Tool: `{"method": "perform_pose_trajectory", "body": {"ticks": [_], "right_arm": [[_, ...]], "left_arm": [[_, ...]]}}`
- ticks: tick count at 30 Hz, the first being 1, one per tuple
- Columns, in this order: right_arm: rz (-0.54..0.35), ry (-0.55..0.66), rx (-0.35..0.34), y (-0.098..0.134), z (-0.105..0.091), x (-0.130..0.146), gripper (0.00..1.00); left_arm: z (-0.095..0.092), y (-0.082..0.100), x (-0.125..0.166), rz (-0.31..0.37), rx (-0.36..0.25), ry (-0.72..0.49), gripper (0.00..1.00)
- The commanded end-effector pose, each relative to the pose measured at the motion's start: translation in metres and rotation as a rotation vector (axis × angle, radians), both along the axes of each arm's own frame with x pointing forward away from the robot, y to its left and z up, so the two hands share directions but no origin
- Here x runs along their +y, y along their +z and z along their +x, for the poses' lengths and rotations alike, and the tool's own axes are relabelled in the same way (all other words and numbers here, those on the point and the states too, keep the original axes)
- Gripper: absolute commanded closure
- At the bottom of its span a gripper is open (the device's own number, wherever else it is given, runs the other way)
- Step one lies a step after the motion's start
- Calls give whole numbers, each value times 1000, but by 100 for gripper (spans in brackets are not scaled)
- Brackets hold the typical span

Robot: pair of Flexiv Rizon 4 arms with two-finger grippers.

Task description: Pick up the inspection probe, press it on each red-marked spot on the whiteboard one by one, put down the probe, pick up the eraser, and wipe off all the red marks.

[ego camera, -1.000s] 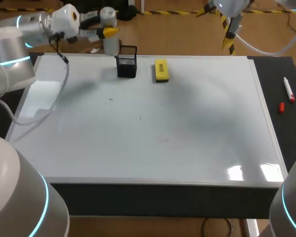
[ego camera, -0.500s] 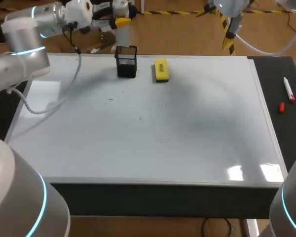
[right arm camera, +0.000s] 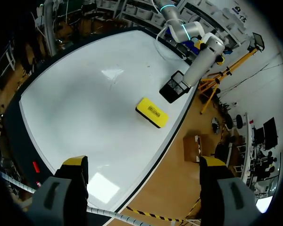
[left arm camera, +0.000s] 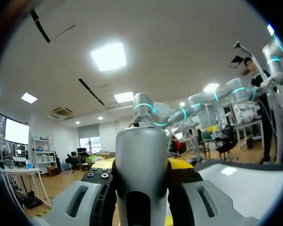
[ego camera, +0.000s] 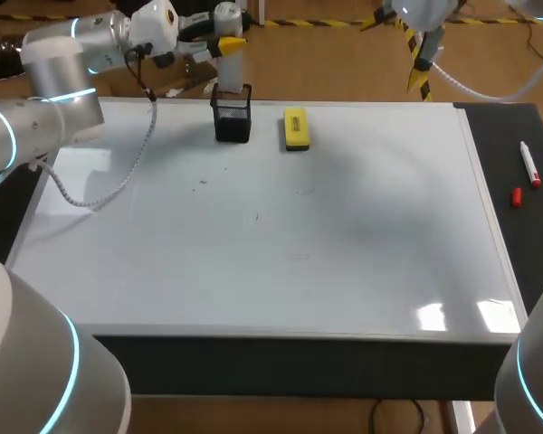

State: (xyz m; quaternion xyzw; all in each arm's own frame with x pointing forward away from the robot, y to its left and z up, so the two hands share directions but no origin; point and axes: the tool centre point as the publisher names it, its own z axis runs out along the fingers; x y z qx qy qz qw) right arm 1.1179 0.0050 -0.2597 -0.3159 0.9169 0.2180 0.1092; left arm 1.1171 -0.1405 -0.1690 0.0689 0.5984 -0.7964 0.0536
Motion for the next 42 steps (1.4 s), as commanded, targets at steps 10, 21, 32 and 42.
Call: {"method": "perform_pose_trajectory", "body": {"ticks": [10, 21, 32, 42], "right_arm": [[-5, 2, 1, 1, 0, -1, 0], [-5, 2, 1, 1, 0, -1, 0], [-5, 2, 1, 1, 0, -1, 0], [-5, 2, 1, 1, 0, -1, 0]], "left_arm": [[10, -30, 2, -10, 53, 21, 100], [13, -66, 4, -6, 145, 40, 100], [8, -92, 4, -54, 134, 28, 100], [6, -95, 5, -47, 146, 38, 0]]}}
